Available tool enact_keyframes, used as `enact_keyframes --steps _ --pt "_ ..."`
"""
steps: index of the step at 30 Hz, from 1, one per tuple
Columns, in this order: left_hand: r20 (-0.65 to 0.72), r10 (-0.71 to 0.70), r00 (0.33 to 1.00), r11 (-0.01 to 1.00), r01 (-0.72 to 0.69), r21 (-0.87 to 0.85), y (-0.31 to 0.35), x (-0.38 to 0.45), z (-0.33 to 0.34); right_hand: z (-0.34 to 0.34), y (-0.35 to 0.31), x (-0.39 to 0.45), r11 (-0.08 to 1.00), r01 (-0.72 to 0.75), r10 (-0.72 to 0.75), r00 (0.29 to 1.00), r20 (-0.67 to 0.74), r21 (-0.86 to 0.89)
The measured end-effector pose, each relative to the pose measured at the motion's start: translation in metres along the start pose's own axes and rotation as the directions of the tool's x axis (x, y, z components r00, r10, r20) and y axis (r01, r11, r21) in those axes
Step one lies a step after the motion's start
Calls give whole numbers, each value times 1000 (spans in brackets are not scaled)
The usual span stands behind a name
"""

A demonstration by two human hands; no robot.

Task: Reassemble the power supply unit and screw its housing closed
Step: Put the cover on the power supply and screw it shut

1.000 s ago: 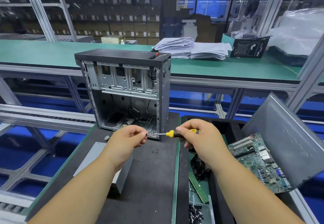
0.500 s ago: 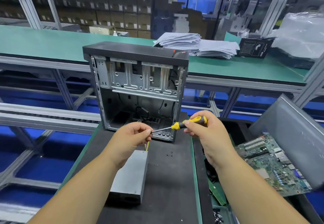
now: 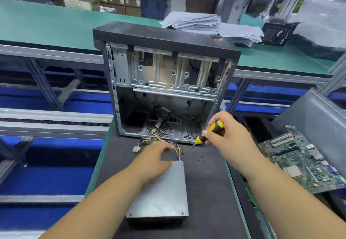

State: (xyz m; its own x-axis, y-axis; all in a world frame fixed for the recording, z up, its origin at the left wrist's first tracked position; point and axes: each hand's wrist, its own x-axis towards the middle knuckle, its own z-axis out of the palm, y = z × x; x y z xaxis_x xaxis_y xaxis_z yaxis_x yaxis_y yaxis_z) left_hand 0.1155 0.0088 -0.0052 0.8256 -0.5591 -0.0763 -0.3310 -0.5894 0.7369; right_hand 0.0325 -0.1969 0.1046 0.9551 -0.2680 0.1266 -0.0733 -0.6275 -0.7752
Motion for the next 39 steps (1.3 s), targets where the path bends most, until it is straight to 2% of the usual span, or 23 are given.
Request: enact_keyframes --steps 3,5,10,20,28,35,37,39 --pt "27 5 1000 982 -10 189 -10 2 15 11 0 3 993 12 -6 999 52 -116" --pt "-12 26 1000 977 -23 214 -10 3 24 17 0 5 984 36 -18 994 104 -173" --pt "-81 42 996 994 -33 105 -5 5 36 23 2 9 966 84 -42 984 174 -243" --pt "-153 77 985 993 -61 103 -10 2 41 29 5 17 964 107 -57 978 202 -243" --pt "-161 90 983 993 -76 90 -12 3 42 33 3 22 948 136 -60 964 258 -288" --pt "-186 33 982 999 -33 1 -13 10 44 26 -20 41 875 230 -9 888 460 -425" --pt "-200 14 980 999 -23 -45 -13 10 46 24 -24 47 842 240 13 886 463 -484" --pt "-213 7 977 997 -23 -74 -14 11 47 26 -27 51 736 284 14 901 434 -615"
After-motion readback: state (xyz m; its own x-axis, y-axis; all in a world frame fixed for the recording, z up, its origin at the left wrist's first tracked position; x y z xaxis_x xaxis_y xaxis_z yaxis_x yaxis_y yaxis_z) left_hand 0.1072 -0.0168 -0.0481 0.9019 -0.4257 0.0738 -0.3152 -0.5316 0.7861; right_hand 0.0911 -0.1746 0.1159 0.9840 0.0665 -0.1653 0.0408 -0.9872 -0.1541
